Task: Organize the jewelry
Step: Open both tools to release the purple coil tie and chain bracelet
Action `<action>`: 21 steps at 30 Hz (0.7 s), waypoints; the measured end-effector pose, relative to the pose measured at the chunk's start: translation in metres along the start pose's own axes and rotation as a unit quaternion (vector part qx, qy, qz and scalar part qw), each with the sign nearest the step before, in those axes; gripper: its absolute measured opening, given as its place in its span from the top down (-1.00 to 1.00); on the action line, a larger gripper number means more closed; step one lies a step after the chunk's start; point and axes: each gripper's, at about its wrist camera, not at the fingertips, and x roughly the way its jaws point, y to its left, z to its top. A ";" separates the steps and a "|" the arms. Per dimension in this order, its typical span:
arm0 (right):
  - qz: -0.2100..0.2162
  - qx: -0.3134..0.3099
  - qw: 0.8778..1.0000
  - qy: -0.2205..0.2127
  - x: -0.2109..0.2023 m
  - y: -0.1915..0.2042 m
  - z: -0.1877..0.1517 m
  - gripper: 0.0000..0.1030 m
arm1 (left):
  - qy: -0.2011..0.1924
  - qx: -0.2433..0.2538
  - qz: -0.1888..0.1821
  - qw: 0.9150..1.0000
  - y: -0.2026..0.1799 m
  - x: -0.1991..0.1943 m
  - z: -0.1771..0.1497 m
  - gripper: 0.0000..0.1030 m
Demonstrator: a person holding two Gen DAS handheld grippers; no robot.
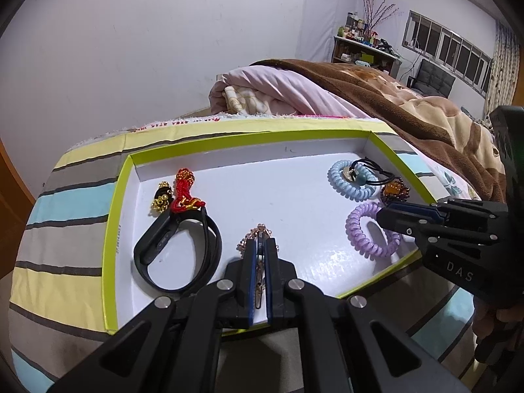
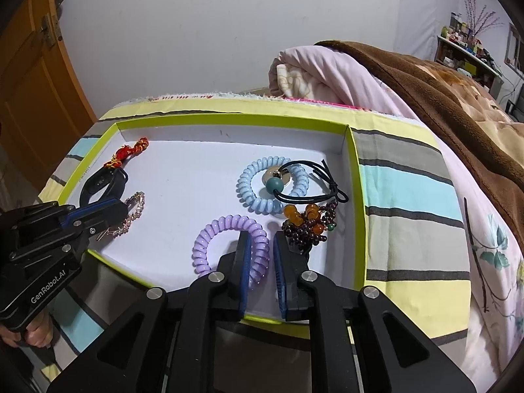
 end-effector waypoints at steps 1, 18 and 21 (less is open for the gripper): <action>0.001 0.000 1.000 -0.002 -0.001 0.000 -0.001 0.72 | -0.001 0.000 0.000 1.000 0.000 -0.001 0.000 0.90; 0.035 0.008 0.997 -0.073 -0.086 0.010 -0.036 0.29 | -0.067 -0.019 0.001 0.998 -0.006 -0.076 -0.020 0.90; 0.042 0.004 0.996 -0.085 -0.105 0.017 -0.050 0.29 | -0.078 -0.022 0.006 0.997 -0.010 -0.096 -0.031 0.89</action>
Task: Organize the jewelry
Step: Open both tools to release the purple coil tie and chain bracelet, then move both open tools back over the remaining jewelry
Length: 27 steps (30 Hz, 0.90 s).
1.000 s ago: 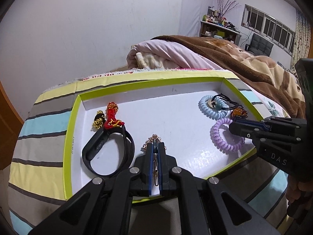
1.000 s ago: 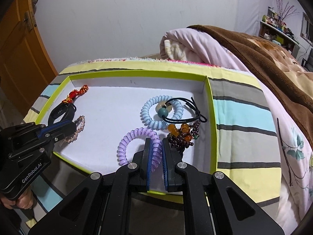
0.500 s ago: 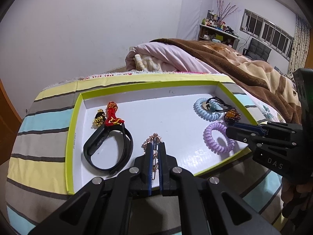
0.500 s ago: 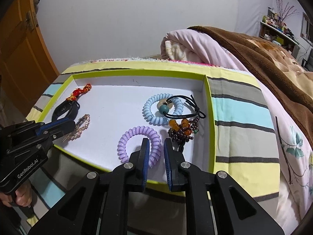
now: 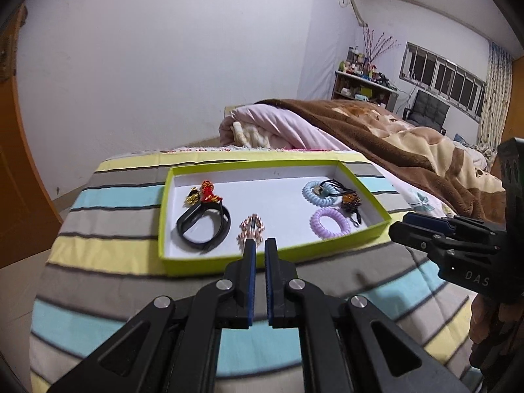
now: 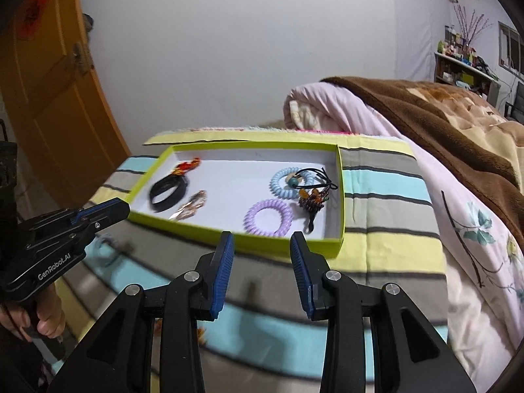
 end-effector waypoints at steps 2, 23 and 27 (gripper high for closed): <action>0.004 0.000 1.000 -0.007 -0.013 0.004 -0.008 0.29 | -0.004 0.000 0.003 1.000 -0.003 -0.012 -0.007 0.90; 0.034 -0.004 0.999 -0.033 -0.098 0.037 -0.087 0.29 | -0.031 0.001 0.034 0.999 -0.013 -0.101 -0.084 0.89; 0.033 -0.009 0.999 -0.040 -0.106 0.043 -0.095 0.29 | -0.037 0.003 0.041 0.998 -0.014 -0.110 -0.095 0.89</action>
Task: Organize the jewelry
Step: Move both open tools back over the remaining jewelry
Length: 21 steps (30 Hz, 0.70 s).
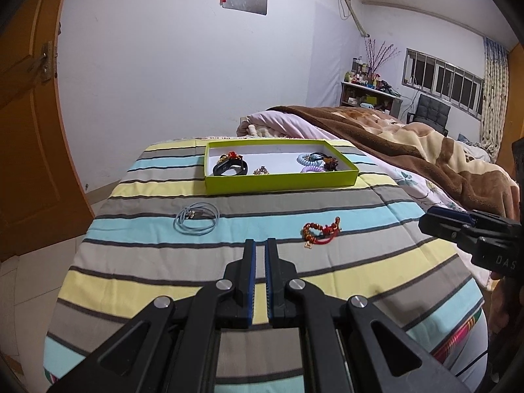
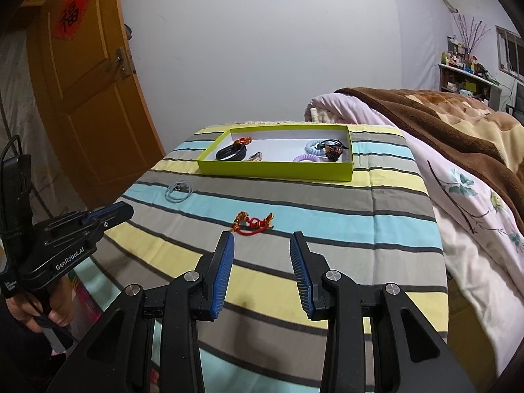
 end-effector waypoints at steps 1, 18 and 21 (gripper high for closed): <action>-0.001 -0.002 1.000 -0.002 -0.001 0.002 -0.002 0.29 | -0.002 -0.002 0.000 1.000 0.001 -0.003 -0.003 0.88; 0.009 -0.028 1.000 0.011 0.007 0.016 -0.020 0.29 | -0.006 -0.022 0.016 1.000 0.014 -0.011 -0.021 0.65; 0.010 -0.029 0.999 0.013 0.011 0.016 -0.019 0.29 | -0.005 -0.024 0.018 1.000 0.015 -0.009 -0.022 0.65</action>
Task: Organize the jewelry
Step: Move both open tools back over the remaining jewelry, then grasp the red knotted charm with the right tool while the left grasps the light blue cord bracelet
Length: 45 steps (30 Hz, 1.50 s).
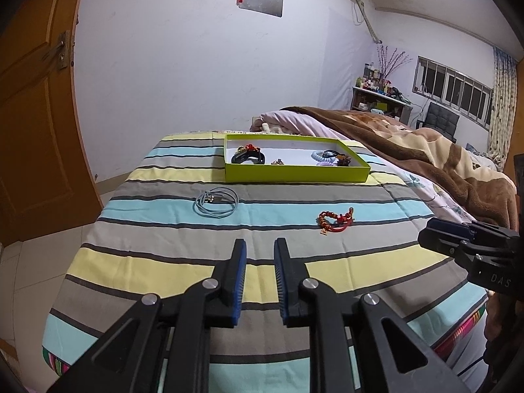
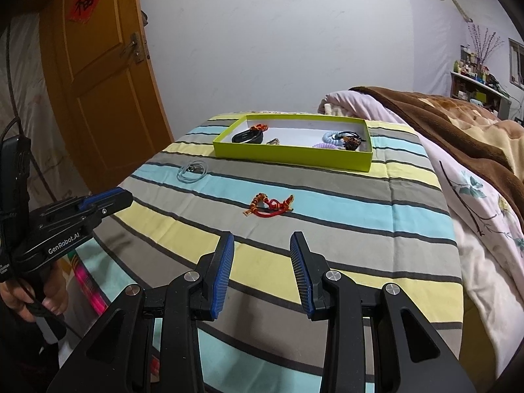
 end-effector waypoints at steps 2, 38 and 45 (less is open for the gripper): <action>0.001 -0.001 1.000 0.003 0.004 0.000 0.001 0.29 | 0.001 -0.001 0.001 1.000 0.002 0.002 0.000 0.65; 0.014 0.017 0.996 0.089 0.118 -0.028 0.043 0.29 | 0.079 -0.019 0.048 0.996 0.056 0.109 0.046 0.48; 0.021 0.001 0.994 0.108 0.130 -0.022 0.041 0.29 | 0.110 -0.027 0.053 0.992 0.062 0.133 0.048 0.48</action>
